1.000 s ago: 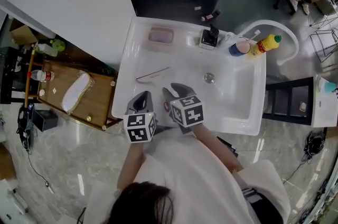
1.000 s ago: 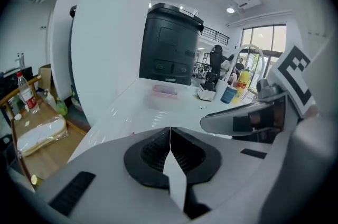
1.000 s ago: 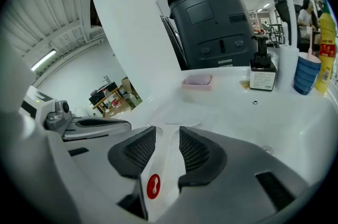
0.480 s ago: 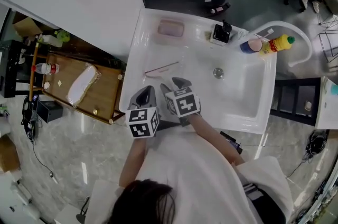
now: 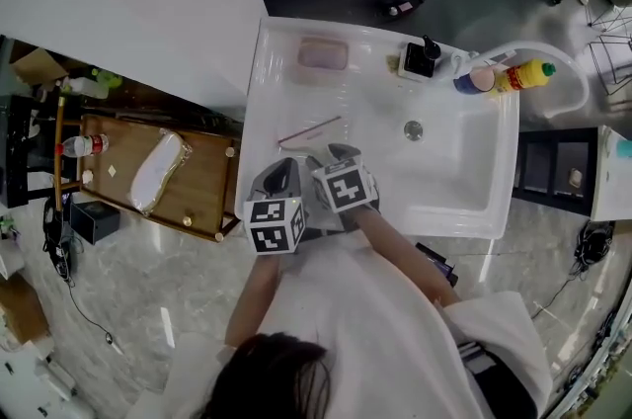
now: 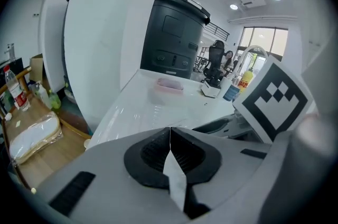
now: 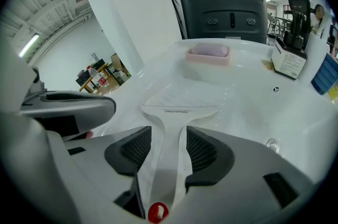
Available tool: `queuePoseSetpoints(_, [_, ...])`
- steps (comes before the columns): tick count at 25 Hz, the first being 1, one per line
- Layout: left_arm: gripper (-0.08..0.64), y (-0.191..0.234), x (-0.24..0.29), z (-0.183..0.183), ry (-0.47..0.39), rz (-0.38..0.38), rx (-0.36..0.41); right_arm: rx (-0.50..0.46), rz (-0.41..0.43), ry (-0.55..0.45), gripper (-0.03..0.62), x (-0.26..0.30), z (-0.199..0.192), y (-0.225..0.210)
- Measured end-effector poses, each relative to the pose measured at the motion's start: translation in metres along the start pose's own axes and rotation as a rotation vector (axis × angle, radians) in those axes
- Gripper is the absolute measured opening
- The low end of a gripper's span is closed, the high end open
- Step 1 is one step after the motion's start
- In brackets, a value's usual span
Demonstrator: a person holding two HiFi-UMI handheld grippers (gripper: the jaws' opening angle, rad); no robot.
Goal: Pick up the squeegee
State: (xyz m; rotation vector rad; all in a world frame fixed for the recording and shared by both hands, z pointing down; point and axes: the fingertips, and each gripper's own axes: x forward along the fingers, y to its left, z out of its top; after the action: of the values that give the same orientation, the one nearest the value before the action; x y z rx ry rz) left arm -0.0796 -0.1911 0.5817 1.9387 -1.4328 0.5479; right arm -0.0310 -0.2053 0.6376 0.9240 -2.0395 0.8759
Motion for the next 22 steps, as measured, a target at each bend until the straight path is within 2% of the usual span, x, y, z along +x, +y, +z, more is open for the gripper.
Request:
queuePoseSetpoints(5, [0.025,0.003,0.007,0.001,0.005,-0.020,-0.009,0.023,-0.009,0.040,0.198,0.007,-0.005,-0.004])
queuePoseSetpoints(16, [0.025,0.009,0.008,-0.006,0.005,-0.024,-0.045,-0.017,-0.050,0.116,0.192,0.013,-0.021,-0.006])
queuePoseSetpoints(20, [0.025,0.013,0.008,-0.012,0.012,-0.030,-0.093,-0.019,-0.033,0.109,0.130,0.015,-0.018,-0.003])
queuePoseSetpoints(22, [0.025,0.014,0.007,-0.014,0.013,-0.027,-0.099,-0.016,-0.038,0.115,0.121,0.015,-0.020,-0.003])
